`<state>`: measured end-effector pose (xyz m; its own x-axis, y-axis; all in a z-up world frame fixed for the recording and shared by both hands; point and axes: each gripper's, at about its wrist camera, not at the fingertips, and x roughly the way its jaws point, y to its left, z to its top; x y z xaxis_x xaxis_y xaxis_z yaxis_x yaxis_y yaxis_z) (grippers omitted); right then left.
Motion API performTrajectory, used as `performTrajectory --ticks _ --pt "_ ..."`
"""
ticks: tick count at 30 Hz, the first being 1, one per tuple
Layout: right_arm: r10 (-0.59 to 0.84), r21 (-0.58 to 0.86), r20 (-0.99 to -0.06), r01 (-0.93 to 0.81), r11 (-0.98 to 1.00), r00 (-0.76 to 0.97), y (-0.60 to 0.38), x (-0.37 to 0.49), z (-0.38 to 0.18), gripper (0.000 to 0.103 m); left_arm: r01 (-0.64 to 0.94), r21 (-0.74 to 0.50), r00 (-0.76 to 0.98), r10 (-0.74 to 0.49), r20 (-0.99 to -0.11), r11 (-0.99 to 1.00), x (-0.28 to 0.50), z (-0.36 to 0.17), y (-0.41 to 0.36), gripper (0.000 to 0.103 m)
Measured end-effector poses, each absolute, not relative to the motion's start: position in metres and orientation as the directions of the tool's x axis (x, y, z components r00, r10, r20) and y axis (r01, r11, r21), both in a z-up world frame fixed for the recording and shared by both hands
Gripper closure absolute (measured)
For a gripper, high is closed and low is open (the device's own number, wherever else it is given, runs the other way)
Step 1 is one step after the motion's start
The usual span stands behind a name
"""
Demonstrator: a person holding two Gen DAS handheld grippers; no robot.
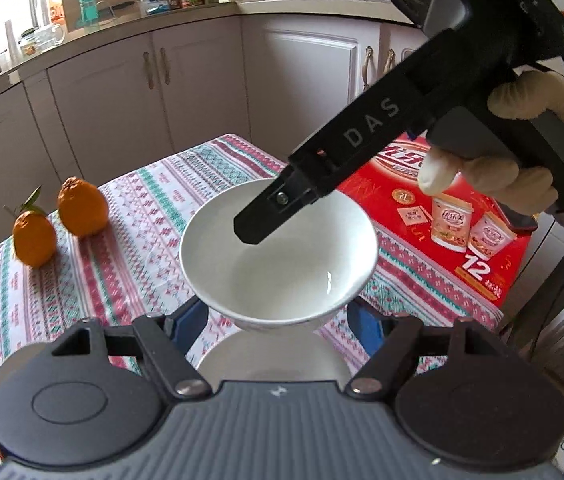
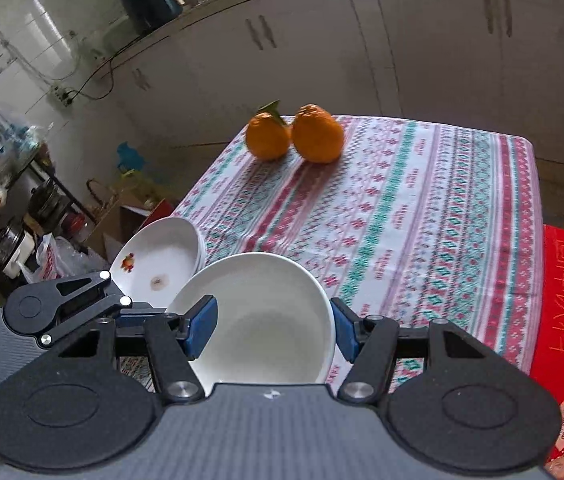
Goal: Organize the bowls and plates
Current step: 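Carry the held bowl with the right gripper toward the bowl stack, then lower the bowl onto the bowl stack and open the right gripper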
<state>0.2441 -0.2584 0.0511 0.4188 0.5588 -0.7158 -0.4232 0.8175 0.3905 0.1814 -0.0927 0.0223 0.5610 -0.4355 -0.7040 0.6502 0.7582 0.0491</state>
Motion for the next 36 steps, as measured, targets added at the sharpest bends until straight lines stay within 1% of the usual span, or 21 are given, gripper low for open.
performTrajectory --ticks 13,24,36 --pt "0.568 0.386 -0.736 -0.461 0.799 0.37 -0.218 0.226 0.036 0.037 0.617 0.011 0.555 -0.425 -0.715 0.787 0.155 0.01 -0.059 0.026" --pt "0.552 0.387 -0.759 -0.441 0.81 0.347 -0.21 0.22 0.02 0.036 0.616 -0.025 0.523 -0.433 -0.734 0.787 0.152 -0.004 -0.054 0.026" --pt "0.554 0.399 -0.761 -0.43 0.81 0.338 -0.207 0.221 0.011 0.036 0.613 -0.026 0.516 -0.424 -0.744 0.79 0.153 -0.008 -0.051 0.025"
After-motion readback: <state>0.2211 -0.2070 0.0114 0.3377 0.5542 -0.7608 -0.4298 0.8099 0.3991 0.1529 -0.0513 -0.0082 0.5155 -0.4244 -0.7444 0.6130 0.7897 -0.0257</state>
